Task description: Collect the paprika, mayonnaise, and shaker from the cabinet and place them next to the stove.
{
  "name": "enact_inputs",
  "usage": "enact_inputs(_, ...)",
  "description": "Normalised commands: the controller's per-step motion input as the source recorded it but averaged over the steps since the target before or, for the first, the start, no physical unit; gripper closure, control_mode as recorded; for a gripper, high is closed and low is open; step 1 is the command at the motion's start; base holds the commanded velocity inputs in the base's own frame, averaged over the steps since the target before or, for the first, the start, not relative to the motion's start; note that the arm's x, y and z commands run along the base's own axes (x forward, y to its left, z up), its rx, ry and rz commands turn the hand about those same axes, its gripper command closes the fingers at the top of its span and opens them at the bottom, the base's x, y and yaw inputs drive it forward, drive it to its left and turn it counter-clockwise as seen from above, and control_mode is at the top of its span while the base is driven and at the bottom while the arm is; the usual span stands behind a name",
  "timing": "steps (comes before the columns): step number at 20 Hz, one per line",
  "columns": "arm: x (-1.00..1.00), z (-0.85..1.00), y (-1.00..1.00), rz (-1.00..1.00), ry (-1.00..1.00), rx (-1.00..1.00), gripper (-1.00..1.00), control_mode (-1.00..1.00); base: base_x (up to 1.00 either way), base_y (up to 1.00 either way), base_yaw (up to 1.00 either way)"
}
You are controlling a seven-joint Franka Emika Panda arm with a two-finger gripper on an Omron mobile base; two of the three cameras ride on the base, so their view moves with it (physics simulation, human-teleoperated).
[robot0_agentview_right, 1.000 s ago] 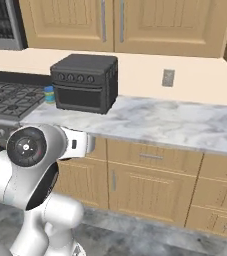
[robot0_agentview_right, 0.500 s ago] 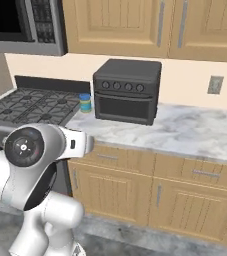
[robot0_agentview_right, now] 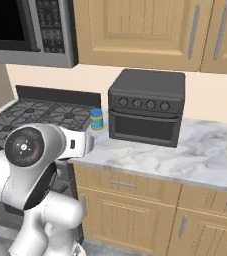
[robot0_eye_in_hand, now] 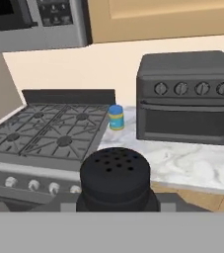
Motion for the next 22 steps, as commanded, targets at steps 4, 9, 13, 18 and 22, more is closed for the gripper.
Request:
enact_inputs(4,0.00,0.00,0.00,0.00,0.00,0.00,1.00,1.00,0.47,0.57,0.00)
enact_inputs(9,0.00,0.00,0.00,0.00,0.00,0.00,1.00,1.00,0.21,0.96,0.00)
enact_inputs(13,0.00,0.00,0.00,0.00,0.00,0.00,1.00,1.00,0.43,0.73,0.00)
enact_inputs(18,0.00,0.00,0.00,0.00,0.00,0.00,1.00,1.00,0.57,0.53,0.00)
enact_inputs(22,0.18,0.00,0.00,0.00,0.00,0.02,1.00,-1.00,0.52,0.11,0.00)
